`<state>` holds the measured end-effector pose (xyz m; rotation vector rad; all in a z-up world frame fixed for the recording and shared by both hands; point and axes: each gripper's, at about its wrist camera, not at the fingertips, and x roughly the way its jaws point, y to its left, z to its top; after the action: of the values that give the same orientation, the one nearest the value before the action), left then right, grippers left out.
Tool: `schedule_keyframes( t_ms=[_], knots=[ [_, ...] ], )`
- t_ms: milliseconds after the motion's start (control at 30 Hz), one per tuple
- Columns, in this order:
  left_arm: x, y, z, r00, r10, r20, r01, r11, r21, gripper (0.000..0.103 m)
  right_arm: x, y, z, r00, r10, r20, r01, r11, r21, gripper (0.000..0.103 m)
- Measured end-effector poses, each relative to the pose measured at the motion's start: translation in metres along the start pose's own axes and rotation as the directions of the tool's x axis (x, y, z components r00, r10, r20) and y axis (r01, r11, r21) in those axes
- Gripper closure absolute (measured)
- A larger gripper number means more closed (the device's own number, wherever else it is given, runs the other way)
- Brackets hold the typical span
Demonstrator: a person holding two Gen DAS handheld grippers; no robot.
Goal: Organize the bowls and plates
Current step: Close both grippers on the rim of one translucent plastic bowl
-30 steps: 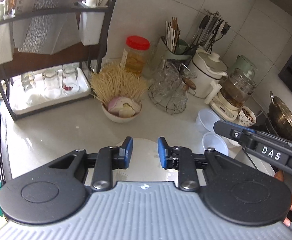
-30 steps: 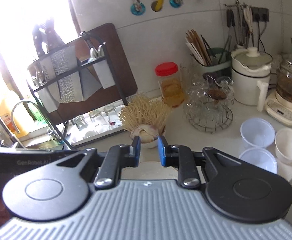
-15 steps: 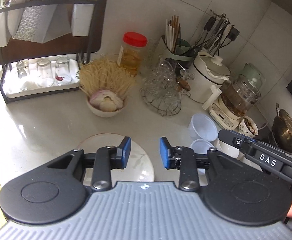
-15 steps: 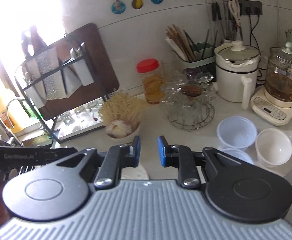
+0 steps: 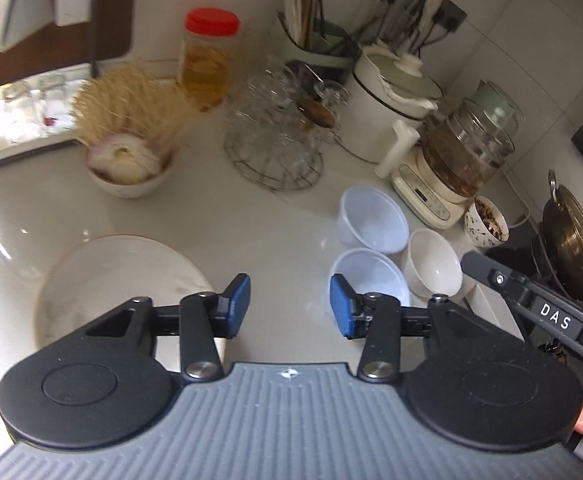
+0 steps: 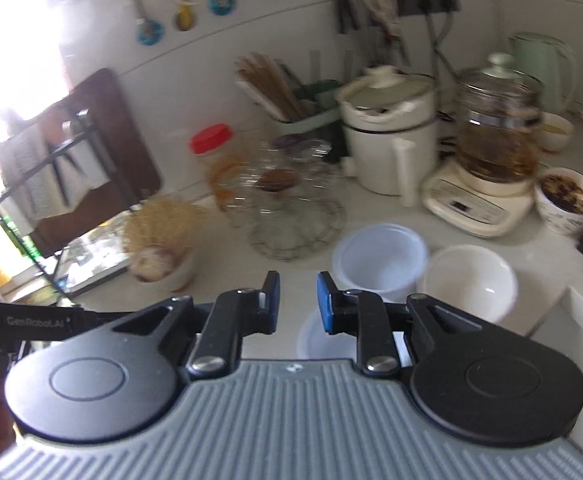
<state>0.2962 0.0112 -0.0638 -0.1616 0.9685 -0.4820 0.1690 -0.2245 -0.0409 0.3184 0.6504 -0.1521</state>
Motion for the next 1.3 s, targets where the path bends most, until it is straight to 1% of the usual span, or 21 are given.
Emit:
schedule_keyframes(
  t_ms=[33,67,133,167,200,267,333,433,600,667,733,767,800,833,900,933,1100,1167,1200,1267,1300],
  knots=[
    [0.008,-0.005,0.0,1.0,-0.006,-0.01,0.006,1.0,0.002,0.05,0.001,-0.009,-0.001,1.0,-0.013,-0.007,0.013,1.0,0.014,0.078],
    [0.017,-0.009,0.0,1.0,-0.012,-0.026,0.012,1.0,0.0,0.049,0.001,-0.017,-0.002,1.0,-0.026,-0.011,0.026,0.999,0.028,0.073],
    [0.036,-0.018,0.0,0.997,0.003,-0.08,-0.003,1.0,-0.003,0.049,0.004,-0.032,-0.005,0.998,-0.068,-0.013,0.069,0.996,0.057,0.038],
    [0.044,-0.023,-0.001,0.994,0.011,-0.104,-0.011,1.0,0.003,0.049,0.006,-0.038,-0.007,0.997,-0.078,-0.016,0.079,0.995,0.067,0.031],
    [0.052,-0.026,-0.001,0.993,0.007,-0.12,-0.006,1.0,0.004,0.049,0.008,-0.044,-0.008,0.997,-0.079,-0.024,0.081,0.994,0.077,0.028],
    [0.066,-0.032,-0.001,0.99,0.004,-0.144,-0.003,1.0,0.003,0.046,0.014,-0.06,-0.013,0.996,-0.074,-0.058,0.08,0.99,0.118,0.029],
    [0.081,-0.038,-0.003,0.986,0.013,-0.169,-0.013,1.0,0.002,0.045,0.021,-0.074,-0.018,0.994,-0.058,-0.089,0.072,0.983,0.169,0.029],
    [0.1,-0.039,-0.006,0.982,0.002,-0.188,-0.006,1.0,-0.022,0.045,0.033,-0.09,-0.026,0.992,-0.028,-0.124,0.055,0.974,0.22,0.029],
    [0.126,-0.037,-0.01,0.979,-0.044,-0.2,0.03,0.997,-0.074,0.045,0.055,-0.106,-0.038,0.987,0.026,-0.157,0.019,0.96,0.279,0.029],
    [0.136,-0.037,-0.011,0.976,-0.059,-0.209,0.043,0.996,-0.08,0.045,0.064,-0.112,-0.042,0.985,0.054,-0.164,-0.001,0.953,0.304,0.032],
    [0.144,-0.037,-0.011,0.972,-0.064,-0.224,0.046,0.995,-0.088,0.045,0.074,-0.115,-0.044,0.98,0.074,-0.186,-0.011,0.948,0.318,0.041],
    [0.148,-0.037,-0.012,0.971,-0.069,-0.228,0.049,0.994,-0.095,0.046,0.079,-0.115,-0.045,0.977,0.082,-0.195,-0.015,0.947,0.321,0.044],
    [0.152,-0.036,-0.012,0.97,-0.078,-0.23,0.056,0.993,-0.102,0.046,0.083,-0.115,-0.045,0.975,0.089,-0.203,-0.02,0.947,0.319,0.05],
    [0.155,-0.036,-0.012,0.969,-0.084,-0.234,0.059,0.992,-0.11,0.046,0.086,-0.114,-0.045,0.974,0.087,-0.21,-0.018,0.95,0.311,0.058],
    [0.162,-0.036,-0.014,0.966,-0.082,-0.247,0.055,0.992,-0.115,0.046,0.091,-0.11,-0.045,0.972,0.063,-0.227,0.003,0.961,0.277,0.065],
    [0.165,-0.037,-0.014,0.964,-0.083,-0.252,0.054,0.992,-0.118,0.047,0.094,-0.11,-0.046,0.971,0.067,-0.229,-0.002,0.962,0.272,0.067],
    [0.176,-0.039,-0.015,0.958,-0.086,-0.274,0.058,0.992,-0.108,0.055,0.103,-0.11,-0.05,0.964,0.097,-0.249,-0.025,0.961,0.277,0.069],
    [0.179,-0.039,-0.017,0.957,-0.088,-0.278,0.059,0.992,-0.11,0.063,0.106,-0.11,-0.051,0.961,0.094,-0.261,-0.02,0.962,0.273,0.071],
    [0.18,-0.04,-0.018,0.955,-0.091,-0.282,0.063,0.992,-0.11,0.066,0.107,-0.111,-0.052,0.959,0.093,-0.266,-0.018,0.962,0.271,0.077],
    [0.182,-0.041,-0.02,0.951,-0.101,-0.293,0.072,0.992,-0.108,0.076,0.107,-0.112,-0.054,0.959,0.1,-0.265,-0.025,0.962,0.272,0.078],
    [0.183,-0.041,-0.022,0.949,-0.106,-0.297,0.077,0.991,-0.107,0.078,0.107,-0.112,-0.054,0.959,0.104,-0.264,-0.029,0.961,0.274,0.081]
  ],
)
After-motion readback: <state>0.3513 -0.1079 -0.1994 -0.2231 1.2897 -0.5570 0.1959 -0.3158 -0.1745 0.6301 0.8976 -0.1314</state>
